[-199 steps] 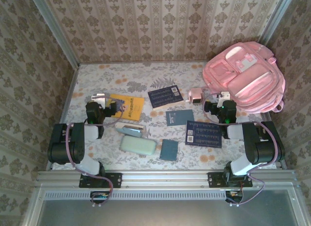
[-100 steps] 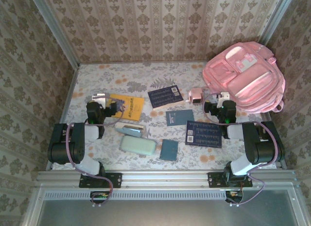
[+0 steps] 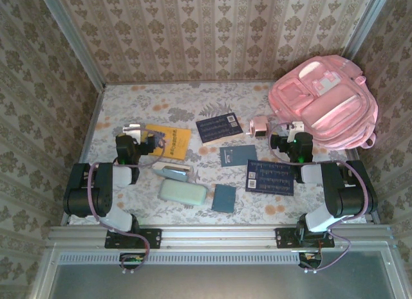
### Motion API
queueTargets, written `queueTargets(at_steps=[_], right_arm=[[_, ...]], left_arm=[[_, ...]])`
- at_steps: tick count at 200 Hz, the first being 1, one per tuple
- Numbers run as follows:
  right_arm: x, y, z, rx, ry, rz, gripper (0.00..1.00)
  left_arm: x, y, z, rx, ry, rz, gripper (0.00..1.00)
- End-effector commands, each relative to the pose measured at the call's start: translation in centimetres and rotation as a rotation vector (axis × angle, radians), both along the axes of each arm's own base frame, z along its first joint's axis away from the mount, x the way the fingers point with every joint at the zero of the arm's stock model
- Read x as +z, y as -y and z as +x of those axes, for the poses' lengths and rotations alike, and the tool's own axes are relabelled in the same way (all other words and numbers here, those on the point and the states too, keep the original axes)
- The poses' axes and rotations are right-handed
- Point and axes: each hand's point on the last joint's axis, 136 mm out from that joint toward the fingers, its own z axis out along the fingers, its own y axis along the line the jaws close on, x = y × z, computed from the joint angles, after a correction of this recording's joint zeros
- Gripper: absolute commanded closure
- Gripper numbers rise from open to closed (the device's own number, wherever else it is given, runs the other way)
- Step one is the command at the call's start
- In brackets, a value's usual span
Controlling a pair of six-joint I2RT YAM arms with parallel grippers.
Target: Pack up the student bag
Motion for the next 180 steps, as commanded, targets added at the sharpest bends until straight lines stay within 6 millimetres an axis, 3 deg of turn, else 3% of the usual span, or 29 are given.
queueTargets(at_steps=[1, 36, 56, 72, 89, 113, 129, 142, 159, 180], right_arm=[[1.0, -0.3, 0.6, 0.018, 0.021, 0.004, 0.0], [1.2, -0.3, 0.4, 0.017, 0.029, 0.007, 0.0], [2.4, -0.2, 0.2, -0.004, 0.028, -0.015, 0.0], [5.8, -0.8, -0.3, -0.013, 0.044, -0.064, 0.0], [10.0, -2.5, -1.0, -0.01, 0.111, -0.039, 0.0], [15.5, -8.6, -2.9, 0.126, 0.177, -0.098, 0.0], [19.1, -13.2, -5.2, 0.258, 0.214, -0.092, 0.0], [22.1, -15.5, -7.2, 0.323, 0.232, -0.056, 0.0], [25.0, -16.8, -9.0, 0.348, 0.194, -0.009, 0.0], [25.6, -15.2, -10.3, 0.264, 0.049, 0.086, 0.0]], left_arm=[[0.5, 0.0, 0.0, -0.008, 0.017, 0.011, 0.0], [0.7, -0.4, 0.0, 0.005, 0.018, 0.0, 0.0], [3.0, -1.5, -0.5, 0.088, 0.053, 0.013, 0.0], [5.7, -1.4, -1.5, 0.109, 0.081, 0.048, 0.0], [10.1, 1.2, -2.6, 0.024, 0.171, 0.094, 0.0], [16.0, 6.6, -5.0, -0.16, 0.262, 0.058, 0.0], [18.9, 10.4, -7.3, -0.316, 0.229, -0.097, 0.0], [20.6, 12.8, -9.4, -0.429, 0.153, -0.157, 0.0], [21.1, 12.4, -11.0, -0.335, 0.008, -0.2, 0.0], [20.2, 10.7, -12.5, -0.223, -0.167, -0.23, 0.0]])
